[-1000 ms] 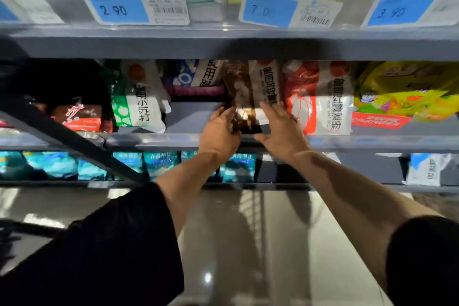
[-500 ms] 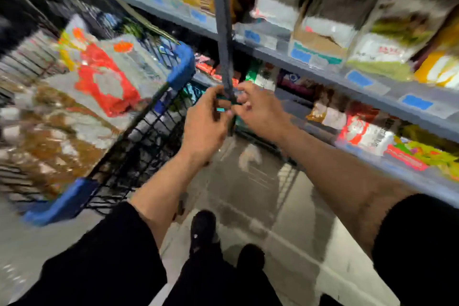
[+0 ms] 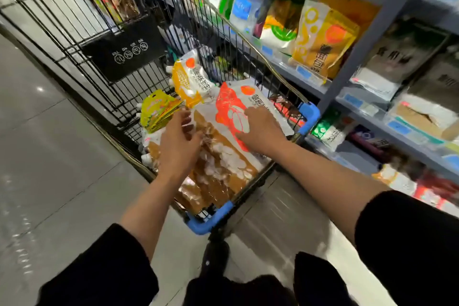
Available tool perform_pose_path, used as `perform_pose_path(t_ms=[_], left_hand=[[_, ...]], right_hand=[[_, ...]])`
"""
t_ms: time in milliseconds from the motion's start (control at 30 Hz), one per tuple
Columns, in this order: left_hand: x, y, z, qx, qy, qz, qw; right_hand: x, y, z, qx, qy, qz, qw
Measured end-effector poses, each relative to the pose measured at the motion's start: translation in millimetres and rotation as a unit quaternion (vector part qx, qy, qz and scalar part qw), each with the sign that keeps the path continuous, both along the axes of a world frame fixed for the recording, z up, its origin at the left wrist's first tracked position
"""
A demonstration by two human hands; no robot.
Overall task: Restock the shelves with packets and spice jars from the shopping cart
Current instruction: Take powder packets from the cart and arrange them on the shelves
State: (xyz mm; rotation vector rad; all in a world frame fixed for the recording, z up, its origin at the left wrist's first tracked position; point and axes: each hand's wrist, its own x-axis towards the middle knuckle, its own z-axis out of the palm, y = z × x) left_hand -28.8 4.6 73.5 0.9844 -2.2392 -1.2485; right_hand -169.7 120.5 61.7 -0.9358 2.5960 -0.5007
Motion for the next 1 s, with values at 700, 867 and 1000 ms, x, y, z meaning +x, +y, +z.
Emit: perform_pose_path(t_ms=[700,867,1000], left_hand=[[-43.5,8.9,-26.8,0.069,-0.01,-0.044,0.997],[-49.3,12.2,-18.6,0.281,0.031,-0.07,0.957],[-43.0,15.8,-19.3,0.247,0.102,-0.012,0.964]], right_hand=[[14.8,6.1,-22.9,0.038,0.179,-0.017,0.983],[50.8,18.6,-29.2,-0.161,0.242,-0.061,0.955],[69.6,16.1,-30.3,-0.222,0.254,-0.003,0.941]])
